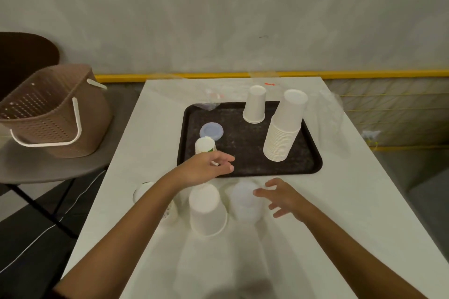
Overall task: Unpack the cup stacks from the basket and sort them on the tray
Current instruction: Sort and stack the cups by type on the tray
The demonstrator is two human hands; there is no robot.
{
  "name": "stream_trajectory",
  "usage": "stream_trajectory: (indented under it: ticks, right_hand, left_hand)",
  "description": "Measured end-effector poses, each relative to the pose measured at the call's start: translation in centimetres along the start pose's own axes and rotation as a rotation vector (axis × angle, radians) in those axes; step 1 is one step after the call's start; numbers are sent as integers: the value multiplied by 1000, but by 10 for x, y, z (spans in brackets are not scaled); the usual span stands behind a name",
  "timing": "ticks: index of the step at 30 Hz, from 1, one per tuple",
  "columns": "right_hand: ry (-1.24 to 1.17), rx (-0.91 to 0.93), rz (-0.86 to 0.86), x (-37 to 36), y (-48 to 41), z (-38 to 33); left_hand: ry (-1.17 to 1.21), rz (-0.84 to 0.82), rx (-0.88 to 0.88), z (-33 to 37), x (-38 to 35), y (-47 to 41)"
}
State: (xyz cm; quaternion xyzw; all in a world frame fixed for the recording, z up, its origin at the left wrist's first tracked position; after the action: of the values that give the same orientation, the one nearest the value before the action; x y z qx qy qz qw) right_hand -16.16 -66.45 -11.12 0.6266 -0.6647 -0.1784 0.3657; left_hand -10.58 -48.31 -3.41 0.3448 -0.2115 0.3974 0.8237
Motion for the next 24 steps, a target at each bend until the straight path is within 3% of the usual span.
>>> stream_trajectory:
  ticks: [11,24]
  right_hand:
    - [-194,-132,-3,-11,8,11]
    - [-254,-136,62,-10,0,11]
  left_hand:
    - [-207,-451,285,-18,-31,-54]
    - [-52,-596,295,-34,-57,-65]
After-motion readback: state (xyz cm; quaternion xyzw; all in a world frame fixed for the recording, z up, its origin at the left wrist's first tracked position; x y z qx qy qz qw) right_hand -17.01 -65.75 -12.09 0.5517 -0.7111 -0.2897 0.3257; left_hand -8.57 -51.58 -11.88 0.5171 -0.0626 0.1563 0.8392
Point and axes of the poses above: each hand's wrist, its own y-axis away from the middle knuckle, its own x-axis out of the back of the hand, z = x × y, the point moved 6 cm from there along -y, towards the middle knuckle, and after that the axes turned 11 degrees about -y, right-handed, at the moved point
